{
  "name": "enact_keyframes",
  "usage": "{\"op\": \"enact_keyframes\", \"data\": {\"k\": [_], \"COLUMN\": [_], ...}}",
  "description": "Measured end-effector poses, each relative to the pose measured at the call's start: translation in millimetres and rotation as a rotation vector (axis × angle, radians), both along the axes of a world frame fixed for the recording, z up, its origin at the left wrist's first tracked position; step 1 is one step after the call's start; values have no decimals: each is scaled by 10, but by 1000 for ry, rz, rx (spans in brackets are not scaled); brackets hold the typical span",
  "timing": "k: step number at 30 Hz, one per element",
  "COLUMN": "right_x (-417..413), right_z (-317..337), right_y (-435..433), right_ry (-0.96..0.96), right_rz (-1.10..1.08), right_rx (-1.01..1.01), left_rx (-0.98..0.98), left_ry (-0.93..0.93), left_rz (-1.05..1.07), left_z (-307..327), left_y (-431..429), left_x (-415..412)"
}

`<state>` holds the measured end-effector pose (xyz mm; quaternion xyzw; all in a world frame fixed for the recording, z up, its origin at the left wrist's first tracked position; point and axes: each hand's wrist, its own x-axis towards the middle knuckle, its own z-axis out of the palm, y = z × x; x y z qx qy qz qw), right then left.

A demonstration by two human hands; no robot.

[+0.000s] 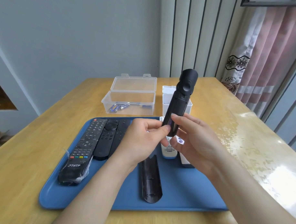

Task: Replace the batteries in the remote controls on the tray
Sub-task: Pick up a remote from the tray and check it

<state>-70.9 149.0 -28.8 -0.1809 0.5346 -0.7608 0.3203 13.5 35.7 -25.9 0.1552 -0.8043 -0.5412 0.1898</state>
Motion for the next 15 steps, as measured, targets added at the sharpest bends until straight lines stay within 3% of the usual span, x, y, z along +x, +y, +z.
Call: {"op": "enact_keyframes", "data": {"k": [7,15], "right_x": [21,50], "right_z": [3,-23], "right_y": [-24,-50], "right_ry": [-50,-92], "right_rz": [-19,-38], "right_rx": [-4,-17], "left_rx": [26,-84], "left_ry": [56,25], "left_rz": [39,-7], "left_z": [-24,-65], "left_y": [60,22], "left_x": [-7,-13]}}
